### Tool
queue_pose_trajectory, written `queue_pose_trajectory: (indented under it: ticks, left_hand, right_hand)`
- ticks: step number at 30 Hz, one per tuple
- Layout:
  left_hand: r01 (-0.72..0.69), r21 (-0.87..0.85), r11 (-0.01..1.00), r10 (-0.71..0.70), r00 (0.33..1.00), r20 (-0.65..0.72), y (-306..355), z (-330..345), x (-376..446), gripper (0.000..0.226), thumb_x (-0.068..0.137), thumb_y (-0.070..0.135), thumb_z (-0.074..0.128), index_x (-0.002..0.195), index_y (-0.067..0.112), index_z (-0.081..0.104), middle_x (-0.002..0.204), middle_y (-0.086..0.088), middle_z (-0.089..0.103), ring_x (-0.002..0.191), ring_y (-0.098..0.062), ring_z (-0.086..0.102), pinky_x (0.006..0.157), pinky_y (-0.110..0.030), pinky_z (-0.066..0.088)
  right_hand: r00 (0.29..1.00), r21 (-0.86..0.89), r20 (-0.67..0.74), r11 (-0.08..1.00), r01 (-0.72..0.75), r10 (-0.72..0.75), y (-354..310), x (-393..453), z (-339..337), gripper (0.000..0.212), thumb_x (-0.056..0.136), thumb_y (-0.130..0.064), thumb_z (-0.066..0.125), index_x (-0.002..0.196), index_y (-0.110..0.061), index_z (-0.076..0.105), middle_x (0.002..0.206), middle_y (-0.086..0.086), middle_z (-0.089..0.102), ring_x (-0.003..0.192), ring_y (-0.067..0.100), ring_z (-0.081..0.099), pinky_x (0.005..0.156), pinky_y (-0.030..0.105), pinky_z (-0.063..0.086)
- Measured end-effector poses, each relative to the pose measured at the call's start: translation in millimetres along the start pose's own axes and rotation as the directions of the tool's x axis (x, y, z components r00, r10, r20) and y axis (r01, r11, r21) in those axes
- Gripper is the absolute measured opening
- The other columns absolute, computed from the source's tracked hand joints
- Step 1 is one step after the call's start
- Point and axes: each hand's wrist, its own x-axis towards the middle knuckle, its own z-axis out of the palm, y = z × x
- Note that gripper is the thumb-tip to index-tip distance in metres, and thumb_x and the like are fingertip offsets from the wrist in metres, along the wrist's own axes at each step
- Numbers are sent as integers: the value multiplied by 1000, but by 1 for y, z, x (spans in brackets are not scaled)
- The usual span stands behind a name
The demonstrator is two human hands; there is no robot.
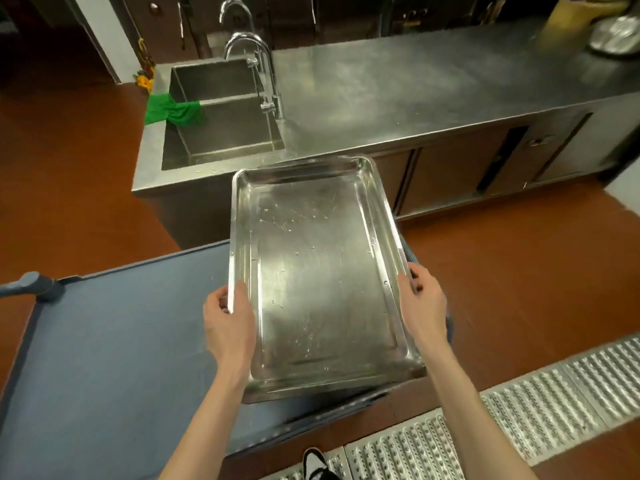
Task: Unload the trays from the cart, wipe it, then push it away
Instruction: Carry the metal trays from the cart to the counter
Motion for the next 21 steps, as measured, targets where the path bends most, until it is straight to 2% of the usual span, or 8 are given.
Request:
queue_pose_trajectory:
  ticks: [4, 7, 11, 14, 18, 21]
  left_hand:
    - [-75, -16, 997, 77, 991, 111, 30, 23, -5, 51, 96, 68, 53, 131, 32, 58, 124, 10, 63, 111, -17, 62, 94, -40, 49]
    - [-109, -64, 992, 118, 977, 178, 48, 42, -16, 50, 95, 65, 52, 129, 30, 61, 123, 8, 65, 112, -17, 63, 98, -42, 52]
    - [-127, -109, 986, 152, 948, 278, 63, 71, -45, 46, 89, 67, 53, 118, 32, 65, 112, 12, 68, 103, -12, 64, 85, -33, 46]
    - [-150, -128, 980, 188, 910, 369, 67, 88, -76, 44, 88, 70, 54, 116, 37, 65, 109, 17, 68, 102, -7, 64, 86, -34, 48]
    - [-158, -151, 976, 213, 845, 490, 67, 109, -125, 42, 88, 69, 58, 116, 38, 65, 111, 18, 69, 104, -4, 65, 88, -33, 51]
    - [-194, -168, 966, 256, 780, 571, 65, 121, -168, 39, 89, 66, 60, 116, 39, 66, 108, 18, 69, 100, -2, 65, 87, -32, 53]
  right_hand:
    - [989, 25, -143, 999, -26, 30, -5, 1, -36, 35, 107, -31, 53, 141, -25, 59, 113, -8, 61, 79, -1, 54, 67, 14, 42]
    - [974, 50, -221, 998, -40, 50, -2, -8, -65, 33, 106, -31, 53, 138, -27, 60, 110, -1, 66, 73, 9, 55, 63, 19, 44]
    - [933, 110, -341, 991, -77, 111, 17, -30, -108, 34, 104, -34, 54, 137, -28, 61, 107, 0, 66, 78, 10, 53, 70, 26, 45]
    - [890, 124, -431, 987, -103, 147, 34, -53, -144, 37, 104, -36, 54, 139, -27, 60, 104, -2, 65, 83, 9, 54, 73, 25, 45]
    - [820, 149, -543, 982, -114, 178, 55, -95, -192, 25, 105, -32, 55, 128, -28, 64, 86, -6, 61, 70, 8, 49, 60, 21, 41]
    - [739, 171, -640, 977, -126, 208, 69, -135, -229, 25, 105, -31, 57, 128, -35, 63, 87, -18, 63, 69, -1, 54, 58, 11, 42]
